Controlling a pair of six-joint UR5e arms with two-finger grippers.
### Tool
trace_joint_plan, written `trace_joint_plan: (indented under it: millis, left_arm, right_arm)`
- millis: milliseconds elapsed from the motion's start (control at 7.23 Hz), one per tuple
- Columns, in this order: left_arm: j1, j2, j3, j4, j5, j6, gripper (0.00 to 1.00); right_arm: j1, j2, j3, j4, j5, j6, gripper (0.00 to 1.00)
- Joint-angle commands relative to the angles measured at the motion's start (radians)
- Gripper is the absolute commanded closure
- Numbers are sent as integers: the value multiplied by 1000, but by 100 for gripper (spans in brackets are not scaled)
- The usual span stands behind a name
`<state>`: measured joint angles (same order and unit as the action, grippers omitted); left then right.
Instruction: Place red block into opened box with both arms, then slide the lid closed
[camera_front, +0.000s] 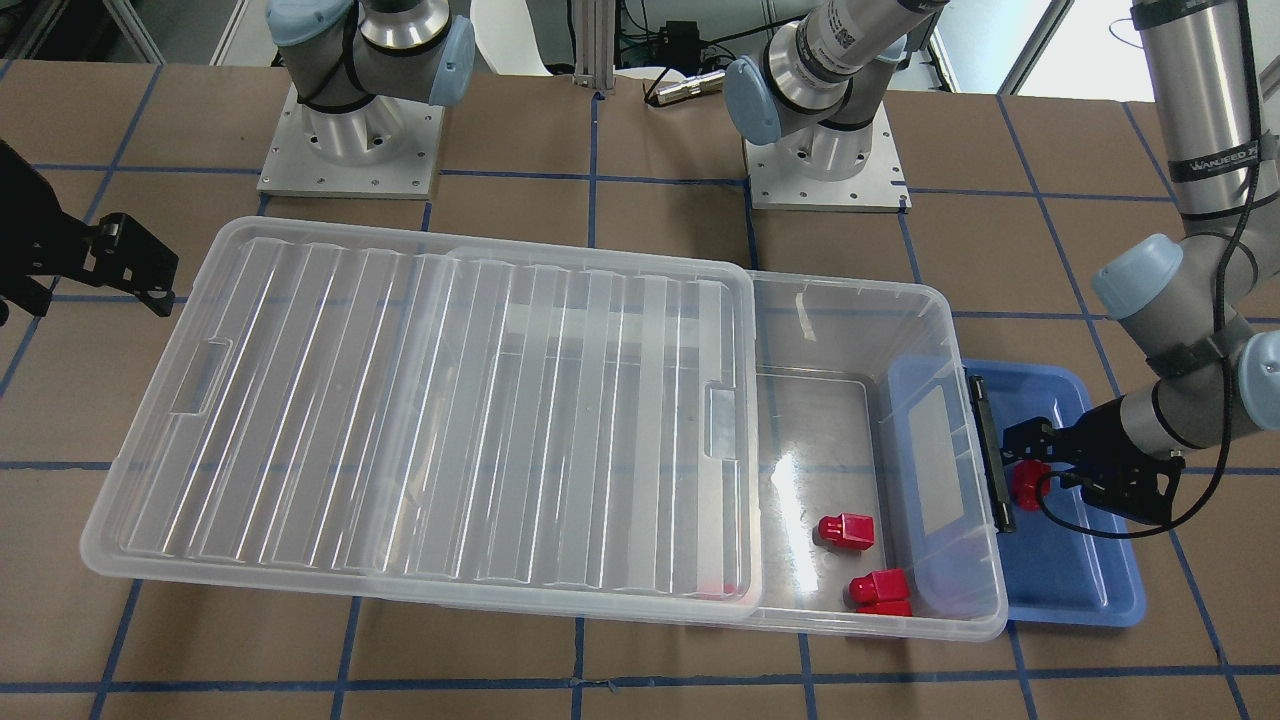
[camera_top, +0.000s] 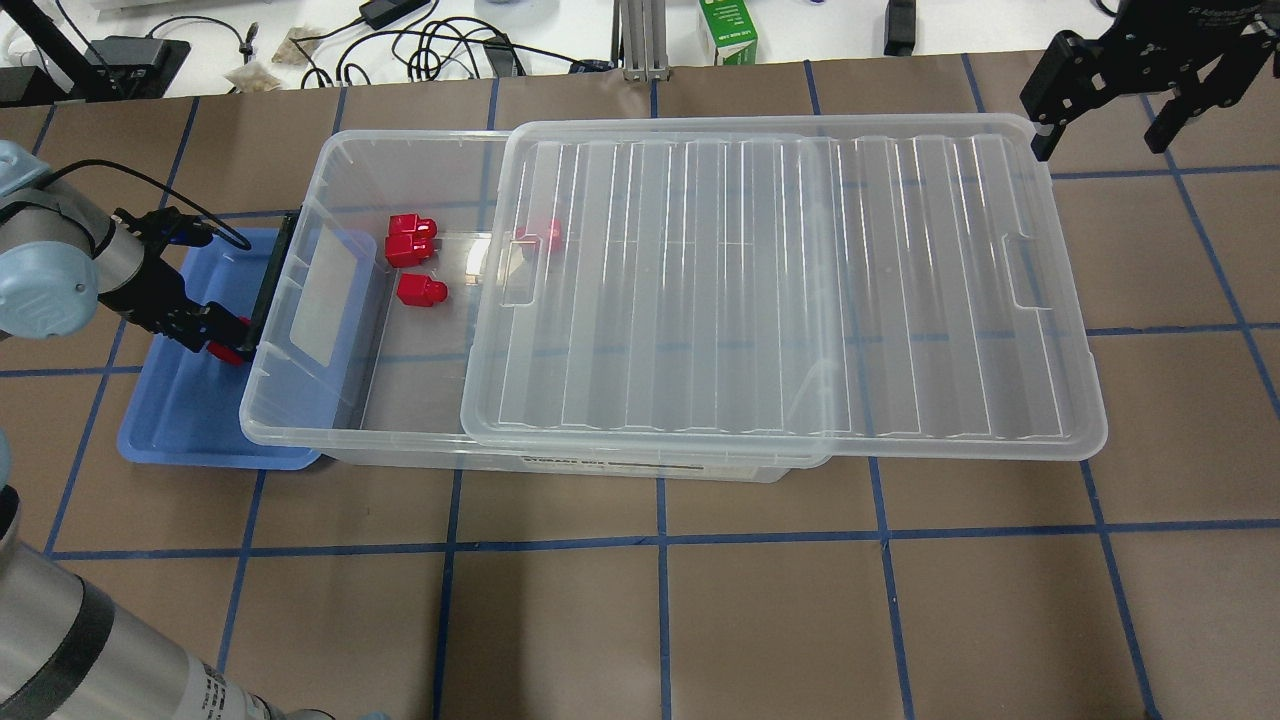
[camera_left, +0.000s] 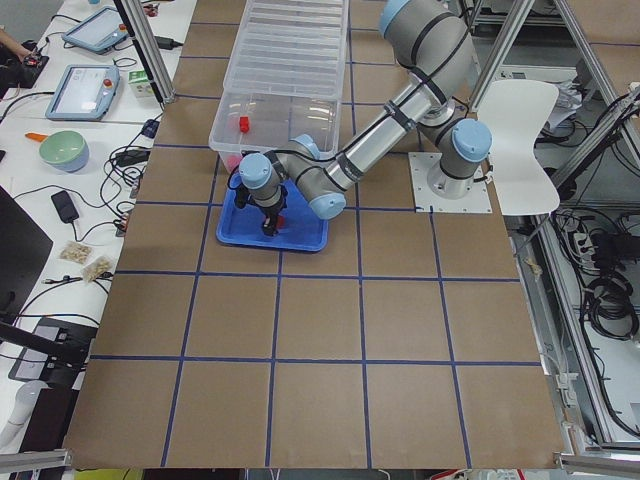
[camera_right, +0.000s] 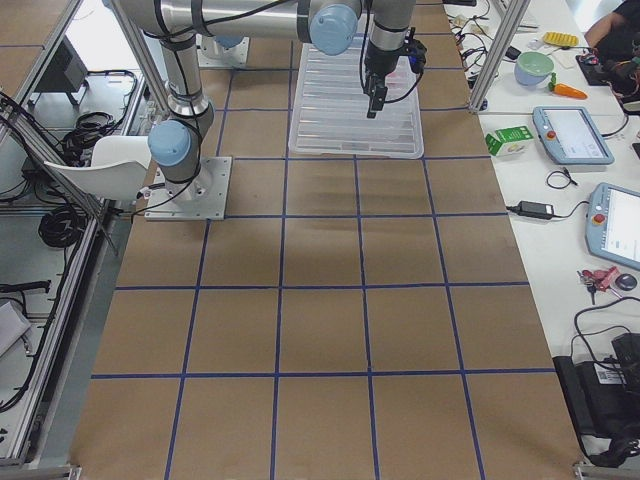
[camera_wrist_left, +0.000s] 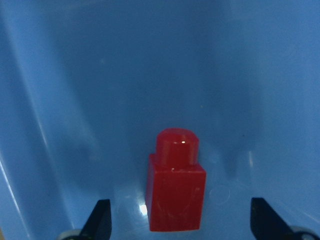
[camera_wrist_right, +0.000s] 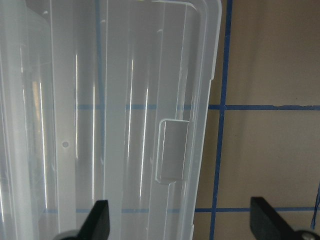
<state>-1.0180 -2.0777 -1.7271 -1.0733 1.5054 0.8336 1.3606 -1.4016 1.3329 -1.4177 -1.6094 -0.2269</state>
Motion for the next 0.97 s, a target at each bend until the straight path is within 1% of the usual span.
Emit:
trace_joint_plan:
  millis: [0, 138, 277, 415, 553, 692, 830]
  left_arm:
    - [1, -4, 1, 4, -1, -4, 82]
    - [1, -4, 3, 4, 1, -7, 100]
    - [1, 4, 4, 4, 5, -11, 100]
    - [-8, 42, 38, -17, 15, -48, 100]
    - [-4, 74, 99, -86, 13, -45, 100]
    - [-10, 115, 171, -226, 15, -51, 100]
    - [-19, 173, 261, -398, 7, -65, 100]
  right_arm:
    - [0, 3, 0, 0, 0, 0, 0]
    - [0, 4, 0, 0, -1, 1, 0]
    - [0, 3, 5, 0, -3, 0, 0]
    - [0, 1, 18, -3, -3, 0, 0]
    - [0, -2, 22, -4, -3, 0, 0]
    - [0, -2, 22, -4, -3, 0, 0]
    - [-3, 1, 12, -9, -74, -15, 0]
